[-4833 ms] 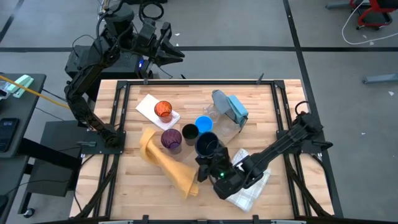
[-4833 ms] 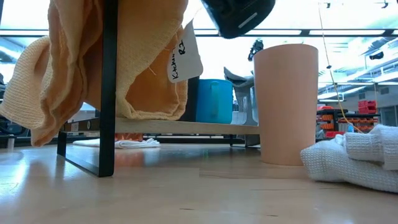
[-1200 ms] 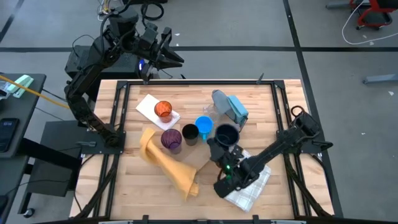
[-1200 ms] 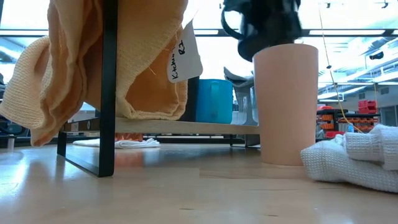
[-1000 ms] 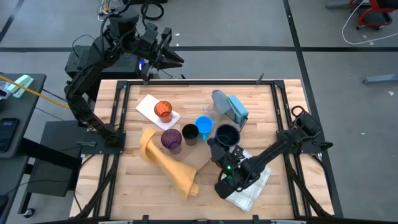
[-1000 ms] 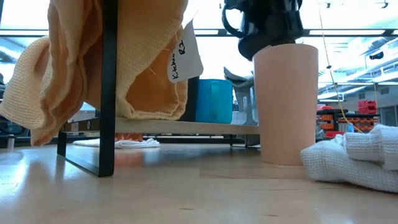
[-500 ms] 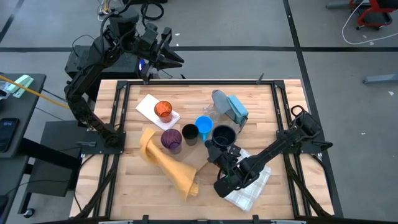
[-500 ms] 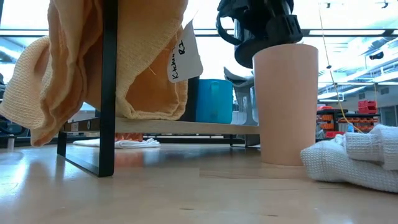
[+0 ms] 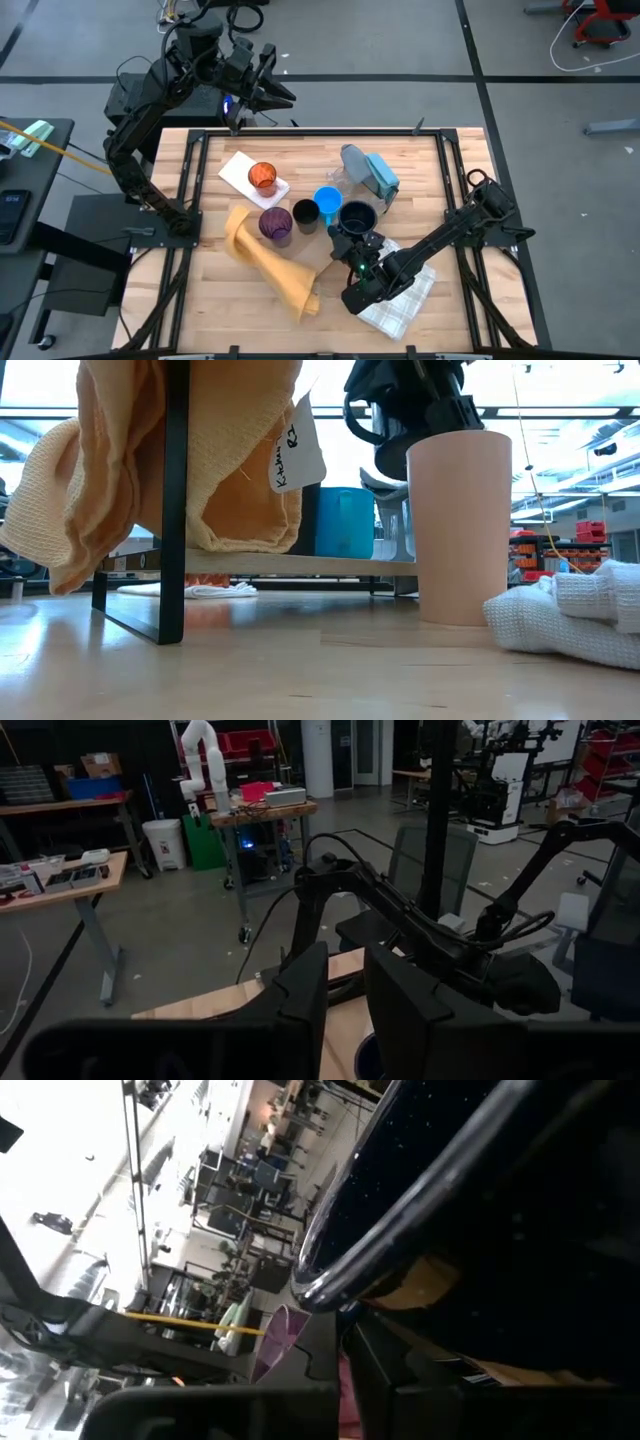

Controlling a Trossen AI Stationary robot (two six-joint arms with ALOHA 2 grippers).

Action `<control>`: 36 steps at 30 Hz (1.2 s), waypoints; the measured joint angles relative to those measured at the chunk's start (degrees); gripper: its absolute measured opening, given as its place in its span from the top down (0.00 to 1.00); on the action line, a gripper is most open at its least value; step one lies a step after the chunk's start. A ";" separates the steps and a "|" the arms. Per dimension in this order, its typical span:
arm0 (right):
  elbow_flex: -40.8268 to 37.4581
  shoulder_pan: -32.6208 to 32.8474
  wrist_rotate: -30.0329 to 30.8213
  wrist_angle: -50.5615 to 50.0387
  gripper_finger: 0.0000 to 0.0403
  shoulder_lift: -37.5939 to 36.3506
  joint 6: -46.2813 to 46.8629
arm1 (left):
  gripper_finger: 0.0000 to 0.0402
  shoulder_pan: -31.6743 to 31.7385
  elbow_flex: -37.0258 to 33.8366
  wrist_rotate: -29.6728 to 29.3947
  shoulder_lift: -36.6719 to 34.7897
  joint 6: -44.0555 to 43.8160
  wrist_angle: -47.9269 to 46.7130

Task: Stack small to large cups/mugs on shelf
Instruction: Put the dark blue mug on the shelf

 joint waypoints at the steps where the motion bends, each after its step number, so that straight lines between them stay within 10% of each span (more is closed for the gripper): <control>1: 0.00 -0.28 0.00 0.01 0.98 -0.02 -0.38 | 0.81 0.00 0.00 0.00 0.00 0.01 -0.01; 36: 0.00 2.62 -8.86 -2.11 0.98 0.48 -0.96 | 0.82 -0.01 0.00 0.00 0.00 -0.04 -0.01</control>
